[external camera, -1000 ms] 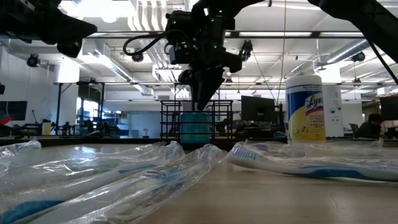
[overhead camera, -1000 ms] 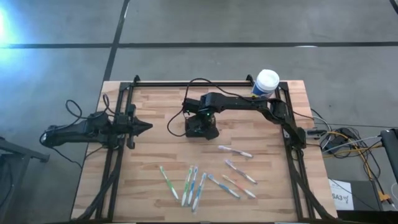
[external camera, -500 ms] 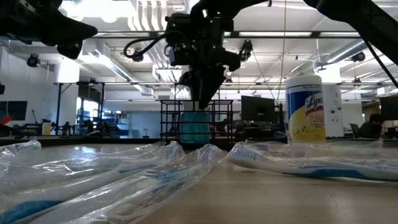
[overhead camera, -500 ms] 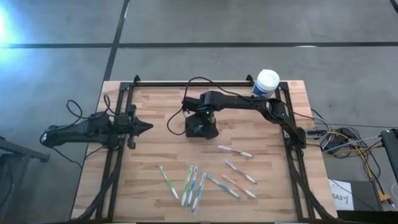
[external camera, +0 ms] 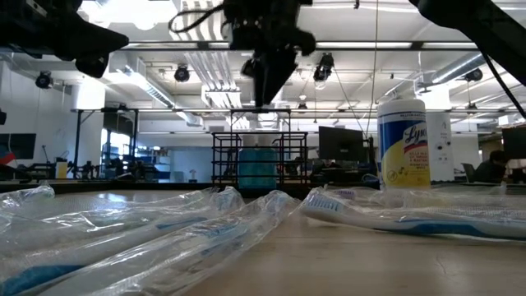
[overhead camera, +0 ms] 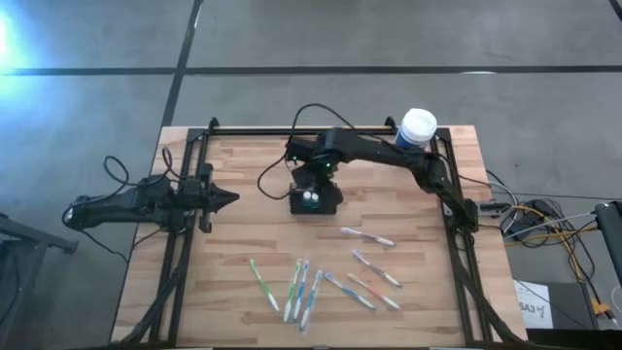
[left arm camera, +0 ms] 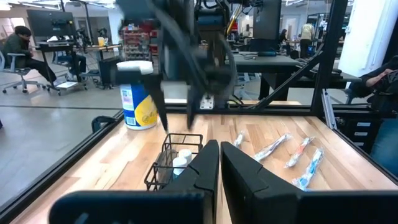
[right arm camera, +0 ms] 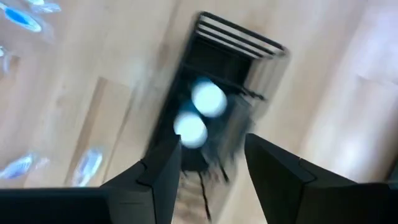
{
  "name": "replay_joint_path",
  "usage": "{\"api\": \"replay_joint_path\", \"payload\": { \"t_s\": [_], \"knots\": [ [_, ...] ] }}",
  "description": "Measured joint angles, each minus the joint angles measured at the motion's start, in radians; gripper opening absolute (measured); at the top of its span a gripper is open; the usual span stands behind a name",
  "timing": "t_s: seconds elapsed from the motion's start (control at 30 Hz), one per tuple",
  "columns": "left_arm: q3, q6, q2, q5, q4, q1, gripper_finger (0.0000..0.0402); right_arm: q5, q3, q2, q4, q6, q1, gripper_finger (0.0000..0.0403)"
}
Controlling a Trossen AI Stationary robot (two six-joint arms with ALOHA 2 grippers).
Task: Pick & Place toothbrushing station
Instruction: Put the top purple toothbrush in the wire organizer
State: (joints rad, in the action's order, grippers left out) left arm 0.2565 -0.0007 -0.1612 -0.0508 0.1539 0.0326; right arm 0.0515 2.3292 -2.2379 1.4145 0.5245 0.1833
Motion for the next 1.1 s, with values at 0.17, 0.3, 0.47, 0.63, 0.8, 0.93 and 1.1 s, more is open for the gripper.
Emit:
{"api": "replay_joint_path", "payload": {
  "t_s": [0.17,0.3,0.47,0.63,0.8,0.93,1.1],
  "knots": [
    [0.000,-0.016,0.000,0.001,-0.022,0.000,0.0023,-0.056,-0.048,0.153,0.025,-0.075,0.000,0.0176],
    [0.000,-0.024,0.000,0.001,-0.030,-0.001,0.0023,0.106,-0.118,0.343,-0.109,-0.184,-0.005,0.0167],
    [0.000,-0.032,0.000,0.000,-0.035,-0.001,0.0023,0.060,-0.329,0.606,-0.365,-0.351,-0.063,0.0144],
    [0.000,-0.058,0.000,-0.002,-0.034,-0.001,0.0023,-0.115,-0.627,0.820,-0.437,-0.523,-0.160,0.0111],
    [0.000,-0.060,0.000,-0.015,-0.033,-0.001,0.0023,-0.166,-0.974,0.982,-0.643,-0.715,-0.237,0.0071],
    [0.000,-0.060,0.000,-0.043,-0.033,-0.001,0.0023,-0.230,-1.227,1.055,-0.768,-0.876,-0.282,0.0043],
    [0.000,-0.062,0.000,-0.056,-0.033,-0.001,0.0023,-0.239,-1.462,1.054,-0.796,-1.061,-0.306,0.0020]
  ]
}}
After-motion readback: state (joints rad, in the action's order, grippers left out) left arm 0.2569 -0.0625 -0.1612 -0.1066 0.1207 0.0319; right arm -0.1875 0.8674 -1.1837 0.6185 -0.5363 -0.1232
